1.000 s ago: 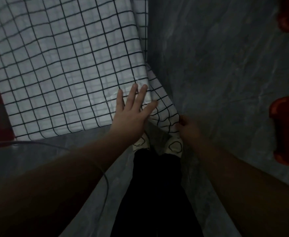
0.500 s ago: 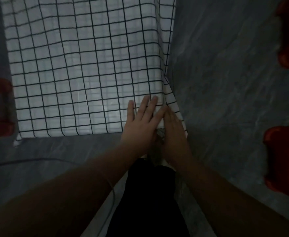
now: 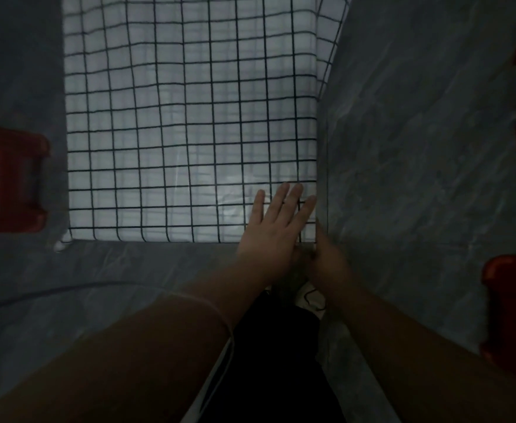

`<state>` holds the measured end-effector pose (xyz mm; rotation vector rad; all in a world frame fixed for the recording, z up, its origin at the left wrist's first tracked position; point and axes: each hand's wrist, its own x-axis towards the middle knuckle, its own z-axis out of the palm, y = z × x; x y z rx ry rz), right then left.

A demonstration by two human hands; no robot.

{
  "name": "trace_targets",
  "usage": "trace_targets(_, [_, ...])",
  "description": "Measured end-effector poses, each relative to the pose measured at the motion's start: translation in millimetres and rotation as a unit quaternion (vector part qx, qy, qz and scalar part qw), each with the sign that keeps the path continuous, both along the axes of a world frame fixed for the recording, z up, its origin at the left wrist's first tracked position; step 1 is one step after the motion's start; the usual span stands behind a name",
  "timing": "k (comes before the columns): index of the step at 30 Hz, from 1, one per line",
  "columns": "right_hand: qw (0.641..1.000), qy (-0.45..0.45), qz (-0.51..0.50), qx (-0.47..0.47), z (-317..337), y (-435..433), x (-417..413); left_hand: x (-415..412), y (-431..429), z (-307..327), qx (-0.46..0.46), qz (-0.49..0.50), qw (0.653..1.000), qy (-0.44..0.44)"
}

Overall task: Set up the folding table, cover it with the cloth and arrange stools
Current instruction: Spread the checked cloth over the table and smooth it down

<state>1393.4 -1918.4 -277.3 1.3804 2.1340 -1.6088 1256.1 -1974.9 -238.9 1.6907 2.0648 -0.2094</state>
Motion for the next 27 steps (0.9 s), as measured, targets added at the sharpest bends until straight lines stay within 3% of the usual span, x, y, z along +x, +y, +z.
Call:
trace_targets(6, [0.998,-0.043,0.002,0.047,36,12,8,-4,3,40,-0.011,0.001,0.999,-0.045])
trace_targets(9, [0.992,-0.067,0.045,0.102,70,11,-1,-12,-9,54,-0.01,0.047,0.997,-0.059])
trace_targets(14, [0.951,-0.012,0.181,0.251,105,-11,-43,-46,-68,72,-0.01,0.158,0.986,-0.062])
trace_targets(24, [0.906,0.055,0.332,0.256,94,-113,-188,-145,-235,49,-0.01,0.327,0.941,-0.091])
trace_targets(27, [0.895,0.067,0.357,0.257,90,-143,-232,-178,-275,51,0.056,0.374,0.918,-0.116])
